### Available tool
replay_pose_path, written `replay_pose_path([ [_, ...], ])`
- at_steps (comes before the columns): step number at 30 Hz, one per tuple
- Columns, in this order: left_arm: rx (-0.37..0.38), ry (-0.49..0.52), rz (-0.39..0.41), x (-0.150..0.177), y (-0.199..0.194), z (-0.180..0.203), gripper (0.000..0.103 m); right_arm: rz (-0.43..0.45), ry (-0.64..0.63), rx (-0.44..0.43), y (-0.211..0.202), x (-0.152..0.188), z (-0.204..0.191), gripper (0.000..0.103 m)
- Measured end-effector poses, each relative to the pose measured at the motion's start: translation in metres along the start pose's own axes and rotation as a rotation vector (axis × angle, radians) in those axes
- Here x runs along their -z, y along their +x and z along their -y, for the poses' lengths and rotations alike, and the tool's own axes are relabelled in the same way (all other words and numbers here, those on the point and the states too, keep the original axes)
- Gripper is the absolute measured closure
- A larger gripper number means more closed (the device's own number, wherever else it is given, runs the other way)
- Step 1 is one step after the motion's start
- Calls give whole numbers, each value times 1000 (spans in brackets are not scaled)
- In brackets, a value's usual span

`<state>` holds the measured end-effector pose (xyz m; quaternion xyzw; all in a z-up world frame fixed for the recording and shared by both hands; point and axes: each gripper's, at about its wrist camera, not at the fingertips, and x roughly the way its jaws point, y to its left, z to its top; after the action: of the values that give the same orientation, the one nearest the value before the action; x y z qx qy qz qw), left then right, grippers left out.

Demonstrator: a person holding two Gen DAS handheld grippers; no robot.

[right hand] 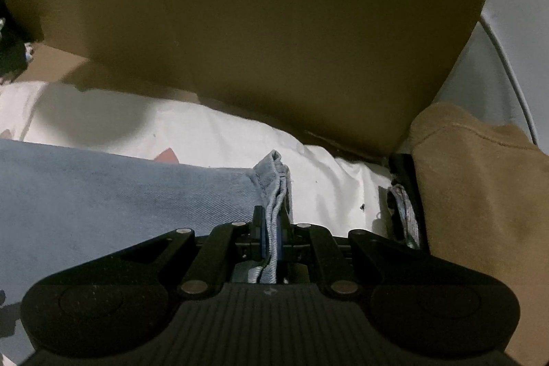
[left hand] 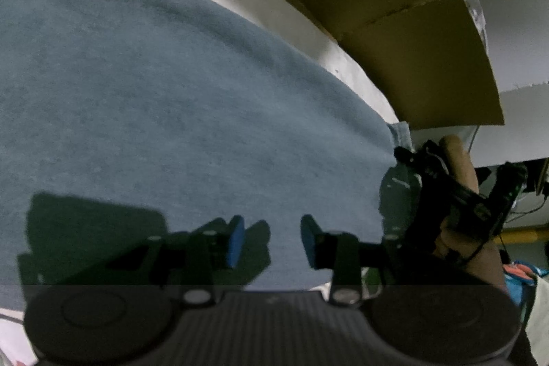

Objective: Fold clothes

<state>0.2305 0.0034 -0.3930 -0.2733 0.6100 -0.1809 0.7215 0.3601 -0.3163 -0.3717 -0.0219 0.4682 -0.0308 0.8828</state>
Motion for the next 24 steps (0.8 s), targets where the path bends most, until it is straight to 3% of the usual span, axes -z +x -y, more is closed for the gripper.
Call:
replay_pose_path([
  [3, -2, 5, -5, 1, 0, 0, 65, 16, 32, -23, 7, -2, 3, 95],
  [4, -5, 12, -6, 2, -1, -1, 64, 26, 43, -30, 4, -2, 6, 84],
  [6, -12, 26, -10, 5, -3, -2, 61, 48, 66, -45, -3, -1, 12, 81],
  [14, -57, 125, -12, 9, 2, 13, 56, 180, 132, -124, -60, 17, 24, 59],
  [20, -88, 269, -15, 21, 9, 37, 50, 182, 154, -146, -92, 50, 22, 57],
  [24, -114, 387, -29, 32, 17, 56, 46, 142, 73, -145, -104, 79, 13, 57],
])
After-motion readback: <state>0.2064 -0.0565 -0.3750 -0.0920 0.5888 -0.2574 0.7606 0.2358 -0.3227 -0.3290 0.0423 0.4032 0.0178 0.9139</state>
